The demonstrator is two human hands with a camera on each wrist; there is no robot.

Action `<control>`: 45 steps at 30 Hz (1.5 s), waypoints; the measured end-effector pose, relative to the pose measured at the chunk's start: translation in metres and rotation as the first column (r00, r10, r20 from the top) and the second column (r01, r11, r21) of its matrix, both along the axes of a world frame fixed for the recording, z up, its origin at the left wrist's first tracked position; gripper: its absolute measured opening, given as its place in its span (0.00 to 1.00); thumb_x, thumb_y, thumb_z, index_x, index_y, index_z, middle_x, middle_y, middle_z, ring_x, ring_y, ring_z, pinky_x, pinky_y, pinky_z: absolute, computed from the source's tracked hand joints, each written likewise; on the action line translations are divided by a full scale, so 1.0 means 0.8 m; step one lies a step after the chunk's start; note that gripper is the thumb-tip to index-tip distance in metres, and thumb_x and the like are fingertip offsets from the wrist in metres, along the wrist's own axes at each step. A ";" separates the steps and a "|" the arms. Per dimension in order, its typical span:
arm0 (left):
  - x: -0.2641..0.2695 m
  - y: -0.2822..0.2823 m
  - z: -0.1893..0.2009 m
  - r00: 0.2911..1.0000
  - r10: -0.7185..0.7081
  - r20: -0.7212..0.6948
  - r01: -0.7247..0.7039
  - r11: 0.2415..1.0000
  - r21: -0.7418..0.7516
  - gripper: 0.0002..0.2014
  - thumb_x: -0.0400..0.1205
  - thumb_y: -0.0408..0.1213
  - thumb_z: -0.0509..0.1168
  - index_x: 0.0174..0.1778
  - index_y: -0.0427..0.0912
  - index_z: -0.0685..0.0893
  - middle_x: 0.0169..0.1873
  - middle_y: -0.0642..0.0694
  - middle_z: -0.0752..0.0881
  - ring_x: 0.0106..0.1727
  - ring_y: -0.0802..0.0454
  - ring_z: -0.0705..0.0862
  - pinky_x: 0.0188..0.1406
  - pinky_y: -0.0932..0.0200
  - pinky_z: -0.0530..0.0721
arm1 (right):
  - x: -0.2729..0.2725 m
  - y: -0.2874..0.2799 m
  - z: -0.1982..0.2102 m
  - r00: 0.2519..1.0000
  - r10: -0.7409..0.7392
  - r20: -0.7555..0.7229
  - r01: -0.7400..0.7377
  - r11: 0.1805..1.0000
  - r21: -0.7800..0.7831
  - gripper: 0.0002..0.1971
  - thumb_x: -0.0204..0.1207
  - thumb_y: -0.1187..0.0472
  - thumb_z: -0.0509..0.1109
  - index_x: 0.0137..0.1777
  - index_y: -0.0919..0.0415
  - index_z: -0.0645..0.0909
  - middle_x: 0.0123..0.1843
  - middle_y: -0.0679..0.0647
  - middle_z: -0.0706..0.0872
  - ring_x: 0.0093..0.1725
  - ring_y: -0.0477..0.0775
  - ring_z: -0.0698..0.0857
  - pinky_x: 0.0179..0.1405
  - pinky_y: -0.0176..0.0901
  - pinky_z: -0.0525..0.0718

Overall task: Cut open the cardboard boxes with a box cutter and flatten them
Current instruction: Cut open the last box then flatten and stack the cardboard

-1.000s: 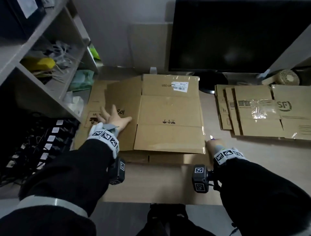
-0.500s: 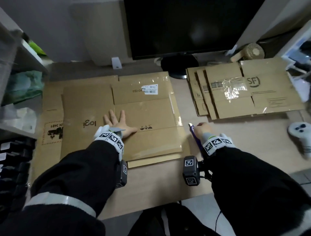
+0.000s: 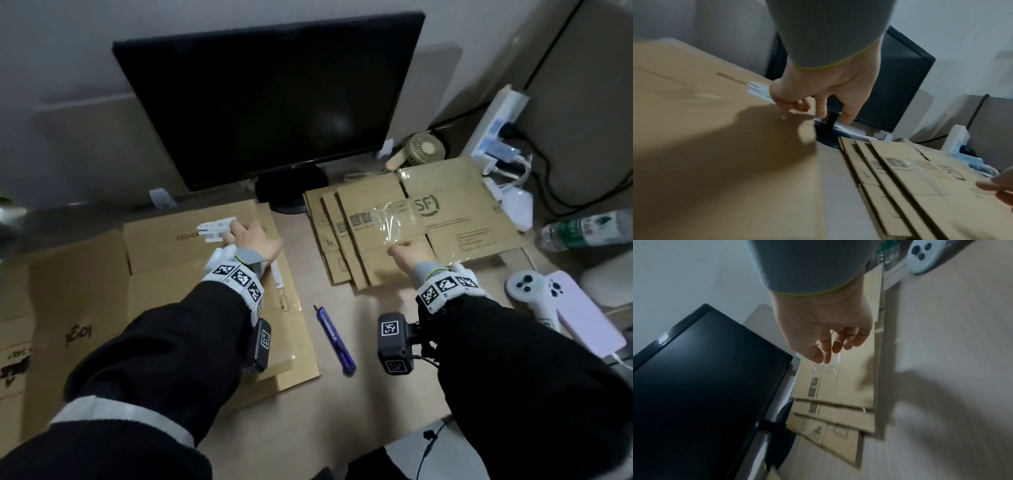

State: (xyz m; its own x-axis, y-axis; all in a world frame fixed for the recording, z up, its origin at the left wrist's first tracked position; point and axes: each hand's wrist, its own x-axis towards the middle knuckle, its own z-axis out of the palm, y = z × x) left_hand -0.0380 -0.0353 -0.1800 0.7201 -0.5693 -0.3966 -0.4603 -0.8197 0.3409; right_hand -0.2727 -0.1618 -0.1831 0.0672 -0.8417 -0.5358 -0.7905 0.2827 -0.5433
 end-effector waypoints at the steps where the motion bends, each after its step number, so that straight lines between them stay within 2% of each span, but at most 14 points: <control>1: -0.010 -0.019 -0.002 1.000 -0.024 -0.016 0.024 0.999 -0.026 0.26 0.77 0.48 0.64 0.72 0.45 0.74 0.70 0.37 0.66 0.71 0.36 0.63 0.68 0.46 0.66 | -0.010 -0.016 0.009 1.000 0.007 -0.020 -0.008 0.999 -0.033 0.12 0.76 0.60 0.64 0.56 0.59 0.84 0.59 0.62 0.86 0.62 0.65 0.82 0.67 0.53 0.78; 5: -0.057 -0.103 -0.010 0.982 -0.116 -0.150 0.100 0.989 -0.108 0.28 0.77 0.51 0.67 0.73 0.46 0.75 0.71 0.39 0.72 0.72 0.36 0.69 0.71 0.46 0.69 | -0.055 -0.100 0.034 0.973 0.015 -0.229 -0.050 0.988 -0.146 0.18 0.76 0.56 0.64 0.64 0.54 0.84 0.66 0.63 0.82 0.68 0.67 0.77 0.70 0.50 0.74; 8: -0.087 -0.147 -0.028 0.958 -0.035 -0.283 0.014 0.997 -0.076 0.36 0.76 0.55 0.70 0.75 0.40 0.69 0.71 0.37 0.74 0.70 0.38 0.74 0.69 0.45 0.74 | -0.086 -0.159 0.035 0.944 -0.043 -0.327 -0.014 0.985 -0.170 0.25 0.75 0.52 0.65 0.72 0.56 0.76 0.73 0.65 0.73 0.73 0.67 0.70 0.73 0.51 0.68; 12: -0.099 -0.169 -0.053 0.920 0.141 -0.365 -0.123 0.990 0.072 0.55 0.71 0.64 0.71 0.83 0.37 0.49 0.82 0.32 0.52 0.81 0.32 0.57 0.78 0.37 0.61 | -0.110 -0.200 0.022 0.941 -0.186 -0.281 0.151 0.978 -0.143 0.39 0.72 0.55 0.70 0.79 0.68 0.59 0.77 0.67 0.63 0.77 0.66 0.63 0.75 0.54 0.63; 14: -0.102 -0.190 -0.057 0.925 0.188 -0.330 -0.166 0.982 0.092 0.58 0.70 0.65 0.71 0.84 0.39 0.45 0.83 0.33 0.47 0.82 0.31 0.53 0.78 0.34 0.58 | -0.122 -0.224 0.006 0.926 -0.233 -0.296 0.201 0.970 -0.133 0.44 0.68 0.53 0.73 0.79 0.69 0.56 0.76 0.66 0.62 0.77 0.67 0.62 0.76 0.57 0.63; 19: -0.094 -0.204 -0.064 0.917 0.230 -0.324 -0.212 0.973 0.091 0.64 0.64 0.66 0.75 0.84 0.41 0.43 0.82 0.33 0.51 0.81 0.32 0.56 0.78 0.35 0.61 | -0.138 -0.243 -0.014 0.929 -0.253 -0.271 0.231 0.967 -0.110 0.46 0.64 0.47 0.74 0.77 0.68 0.58 0.75 0.68 0.65 0.75 0.69 0.66 0.74 0.61 0.67; 21: -0.089 -0.205 -0.068 0.899 0.273 -0.342 -0.248 0.962 0.115 0.69 0.57 0.68 0.77 0.83 0.39 0.45 0.81 0.32 0.57 0.79 0.33 0.62 0.77 0.38 0.65 | -0.143 -0.252 -0.019 0.938 -0.228 -0.262 0.219 0.974 -0.061 0.48 0.63 0.45 0.75 0.78 0.68 0.58 0.76 0.69 0.66 0.75 0.70 0.67 0.74 0.61 0.68; 24: -0.088 -0.199 -0.072 0.840 0.286 -0.461 -0.278 0.957 0.088 0.62 0.50 0.68 0.80 0.74 0.34 0.69 0.66 0.34 0.80 0.61 0.41 0.81 0.65 0.49 0.79 | -0.150 -0.258 -0.023 0.955 -0.149 -0.258 0.155 0.988 0.001 0.45 0.65 0.40 0.73 0.76 0.67 0.66 0.73 0.68 0.72 0.72 0.69 0.72 0.71 0.58 0.73; 26: -0.082 -0.194 -0.077 0.833 0.273 -0.480 -0.284 0.958 0.052 0.64 0.37 0.73 0.78 0.65 0.35 0.78 0.57 0.37 0.85 0.54 0.42 0.85 0.61 0.47 0.83 | -0.153 -0.257 -0.022 0.961 -0.124 -0.246 0.131 0.991 0.013 0.42 0.68 0.41 0.73 0.75 0.66 0.66 0.73 0.66 0.72 0.72 0.67 0.73 0.68 0.53 0.73; 29: -0.074 -0.187 -0.080 0.810 0.273 -0.519 -0.319 0.948 0.002 0.65 0.41 0.70 0.79 0.71 0.35 0.74 0.61 0.36 0.83 0.60 0.39 0.83 0.63 0.43 0.82 | -0.154 -0.256 -0.018 0.983 -0.125 -0.133 0.135 0.988 0.069 0.31 0.72 0.47 0.75 0.68 0.64 0.74 0.70 0.61 0.80 0.68 0.62 0.79 0.61 0.44 0.74; 34: -0.031 -0.178 -0.098 0.714 0.215 -0.667 -0.411 0.899 -0.150 0.64 0.42 0.68 0.83 0.74 0.42 0.72 0.63 0.40 0.84 0.59 0.42 0.86 0.59 0.42 0.85 | -0.150 -0.237 -0.002 0.992 -0.122 0.016 0.118 0.978 0.172 0.28 0.75 0.49 0.72 0.72 0.62 0.74 0.71 0.59 0.80 0.68 0.61 0.79 0.71 0.49 0.72; 40: -0.052 -0.161 0.037 0.796 0.005 -0.605 -0.374 0.790 -0.486 0.38 0.63 0.49 0.82 0.68 0.40 0.79 0.55 0.41 0.88 0.54 0.46 0.88 0.57 0.46 0.86 | -0.137 -0.203 0.017 0.969 -0.136 0.207 0.110 0.985 0.131 0.31 0.75 0.48 0.73 0.73 0.65 0.73 0.70 0.61 0.79 0.68 0.62 0.78 0.73 0.53 0.73; 43: -0.038 -0.125 0.077 0.857 -0.034 -0.515 -0.321 0.746 -0.583 0.29 0.71 0.45 0.78 0.66 0.40 0.80 0.55 0.45 0.88 0.55 0.50 0.87 0.57 0.51 0.84 | -0.114 -0.173 0.030 0.909 -0.127 0.396 0.092 0.990 0.107 0.44 0.68 0.46 0.79 0.78 0.67 0.64 0.73 0.55 0.75 0.73 0.58 0.74 0.76 0.51 0.68; 45: -0.031 -0.104 0.096 0.881 -0.028 -0.473 -0.306 0.729 -0.613 0.28 0.72 0.45 0.77 0.65 0.39 0.81 0.55 0.45 0.87 0.54 0.50 0.86 0.57 0.54 0.83 | -0.104 -0.159 0.034 0.905 -0.115 0.409 0.071 0.990 0.123 0.58 0.58 0.38 0.82 0.80 0.66 0.56 0.75 0.56 0.73 0.74 0.59 0.72 0.77 0.55 0.67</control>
State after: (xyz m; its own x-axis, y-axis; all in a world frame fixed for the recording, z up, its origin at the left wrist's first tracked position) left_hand -0.0625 -0.1184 -0.1034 0.6645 -0.7067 -0.2431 -0.0313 -0.3514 0.9357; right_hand -0.3559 -0.2886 -0.1555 0.2260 -0.7966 -0.5607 -0.4680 0.4160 -0.7797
